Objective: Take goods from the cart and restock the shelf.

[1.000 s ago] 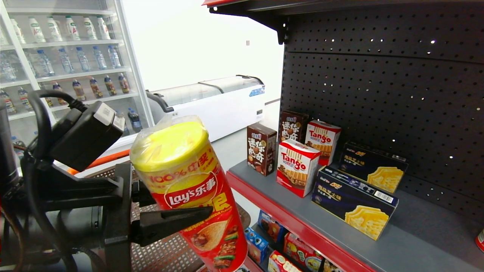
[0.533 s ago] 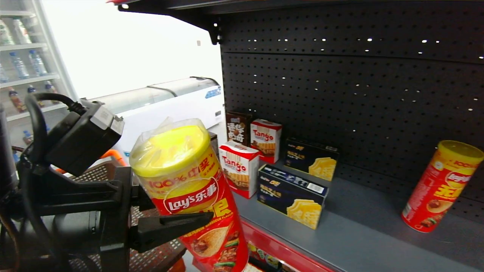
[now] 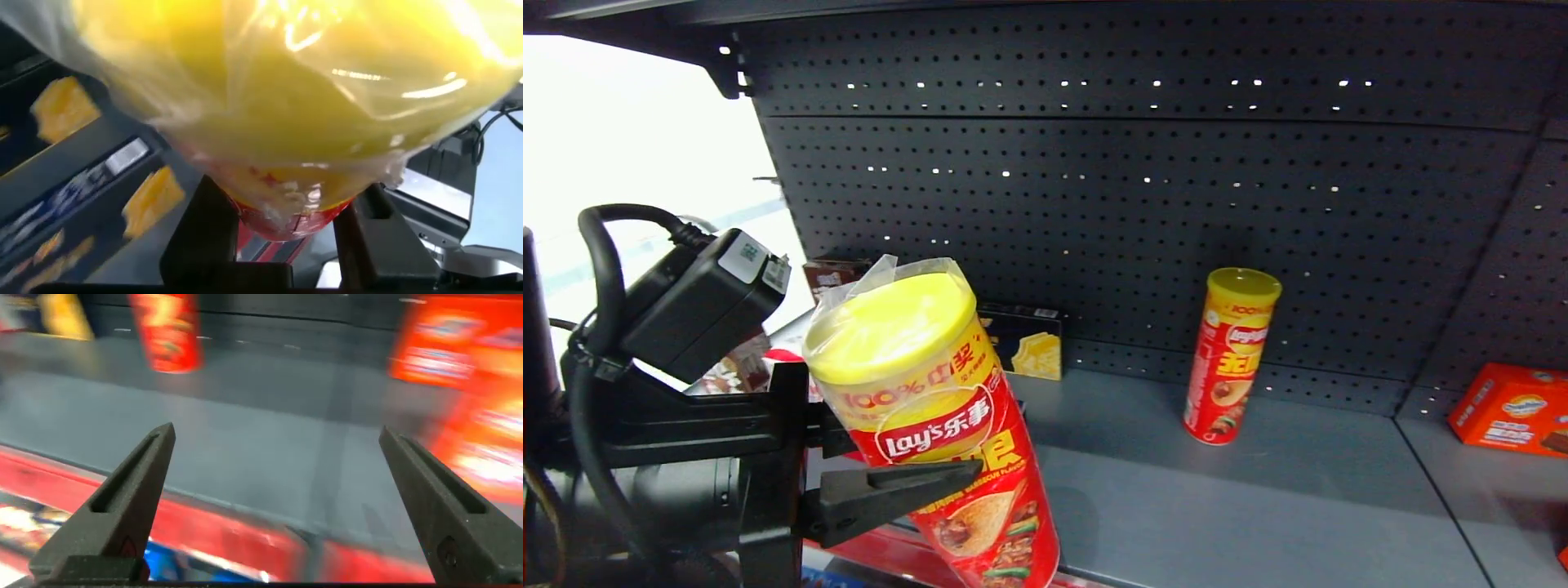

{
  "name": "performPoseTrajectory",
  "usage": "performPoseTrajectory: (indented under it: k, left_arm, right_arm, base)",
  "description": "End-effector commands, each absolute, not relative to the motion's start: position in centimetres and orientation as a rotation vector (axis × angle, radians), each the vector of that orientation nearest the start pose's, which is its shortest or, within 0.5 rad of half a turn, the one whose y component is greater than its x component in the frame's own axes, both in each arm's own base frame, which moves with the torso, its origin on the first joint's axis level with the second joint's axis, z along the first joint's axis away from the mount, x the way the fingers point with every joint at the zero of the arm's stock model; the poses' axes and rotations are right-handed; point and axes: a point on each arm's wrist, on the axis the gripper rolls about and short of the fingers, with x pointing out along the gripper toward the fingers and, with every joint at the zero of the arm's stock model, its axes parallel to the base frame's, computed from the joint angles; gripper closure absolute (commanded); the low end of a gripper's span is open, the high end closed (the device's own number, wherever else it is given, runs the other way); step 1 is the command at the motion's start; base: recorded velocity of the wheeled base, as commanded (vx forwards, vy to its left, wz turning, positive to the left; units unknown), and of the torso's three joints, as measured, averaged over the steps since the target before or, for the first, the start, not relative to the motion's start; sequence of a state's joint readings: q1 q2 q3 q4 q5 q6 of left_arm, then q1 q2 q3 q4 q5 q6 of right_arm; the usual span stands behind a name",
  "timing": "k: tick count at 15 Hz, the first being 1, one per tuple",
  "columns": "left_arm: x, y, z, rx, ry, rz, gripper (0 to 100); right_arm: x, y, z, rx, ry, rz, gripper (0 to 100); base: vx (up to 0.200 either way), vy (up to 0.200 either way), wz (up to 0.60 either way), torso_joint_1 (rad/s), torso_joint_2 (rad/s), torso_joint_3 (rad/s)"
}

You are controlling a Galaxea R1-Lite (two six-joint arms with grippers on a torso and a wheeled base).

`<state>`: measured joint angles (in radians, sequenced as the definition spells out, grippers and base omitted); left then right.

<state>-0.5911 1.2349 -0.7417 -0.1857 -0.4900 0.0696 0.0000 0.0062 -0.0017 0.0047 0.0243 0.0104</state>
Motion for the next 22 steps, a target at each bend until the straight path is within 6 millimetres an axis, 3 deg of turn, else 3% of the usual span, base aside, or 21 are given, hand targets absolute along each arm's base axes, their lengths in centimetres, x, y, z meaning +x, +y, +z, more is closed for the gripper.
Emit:
performPoseTrajectory:
  k: [1, 6, 9, 22]
  left_arm:
    - [14.9, -11.23, 23.64, 0.078, 0.286, -1.08, 100]
    - [14.89, -11.19, 23.47, 0.078, 0.293, -1.079, 100]
    - [14.85, -11.16, 23.16, 0.078, 0.304, -1.078, 100]
    - [14.87, -11.07, 22.99, 0.078, 0.31, -1.074, 100]
  right_arm:
    - [-2.23, 0.06, 7.56, 0.011, 0.011, 0.024, 0]
    - [-2.23, 0.06, 7.56, 0.011, 0.011, 0.024, 0]
    - [-2.23, 0.06, 7.56, 0.011, 0.011, 0.024, 0]
    - [-2.23, 0.06, 7.56, 0.011, 0.011, 0.028, 0]
  base:
    - [0.0, 0.0, 0.0, 0.0, 0.0, 0.0]
    - [0.0, 0.0, 0.0, 0.0, 0.0, 0.0]
    - [0.0, 0.0, -0.6, -0.001, 0.01, 0.004]
    - [0.0, 0.0, -0.05, 0.001, 0.0, 0.001]
